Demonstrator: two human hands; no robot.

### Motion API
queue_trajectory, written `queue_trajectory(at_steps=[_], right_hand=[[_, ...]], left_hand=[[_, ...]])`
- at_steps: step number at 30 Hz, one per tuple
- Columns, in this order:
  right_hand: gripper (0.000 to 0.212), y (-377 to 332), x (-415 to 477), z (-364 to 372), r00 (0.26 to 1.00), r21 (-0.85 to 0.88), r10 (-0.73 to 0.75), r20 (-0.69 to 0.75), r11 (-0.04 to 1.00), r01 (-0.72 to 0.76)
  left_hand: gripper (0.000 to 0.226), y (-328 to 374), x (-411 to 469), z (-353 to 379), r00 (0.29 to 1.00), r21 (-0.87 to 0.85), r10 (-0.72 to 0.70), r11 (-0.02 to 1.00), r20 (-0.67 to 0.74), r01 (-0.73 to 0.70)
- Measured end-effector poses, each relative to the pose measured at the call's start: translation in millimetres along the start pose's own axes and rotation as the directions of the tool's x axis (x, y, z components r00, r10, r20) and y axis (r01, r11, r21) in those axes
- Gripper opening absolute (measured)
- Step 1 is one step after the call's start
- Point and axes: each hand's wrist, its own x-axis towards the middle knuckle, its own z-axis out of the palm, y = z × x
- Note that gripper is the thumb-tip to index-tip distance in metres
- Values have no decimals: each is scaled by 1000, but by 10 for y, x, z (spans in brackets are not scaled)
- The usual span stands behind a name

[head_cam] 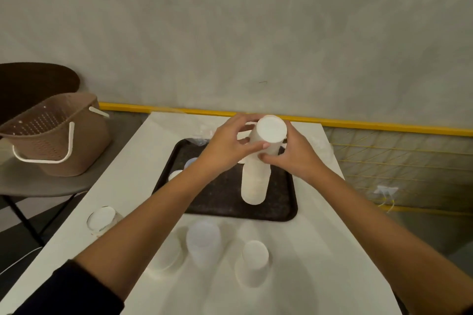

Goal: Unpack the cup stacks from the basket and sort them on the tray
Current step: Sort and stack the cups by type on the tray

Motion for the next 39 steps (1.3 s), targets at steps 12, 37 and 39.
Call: queue_trajectory(at_steps=[12, 37, 39], right_hand=[[79, 516, 328, 426, 981, -56, 191, 37, 980, -189], [46, 1146, -1289, 568, 846, -148, 420, 329, 908, -393], [57, 1150, -1379, 620, 818, -156, 433, 379, 901, -405]], left_hand=[[57, -508, 149, 98, 945, 183, -323, 933, 52, 309], [75, -796, -1069, 205, 781, 178, -518, 855, 348, 488], [75, -823, -1152, 266, 764, 188, -524, 851, 377, 491]])
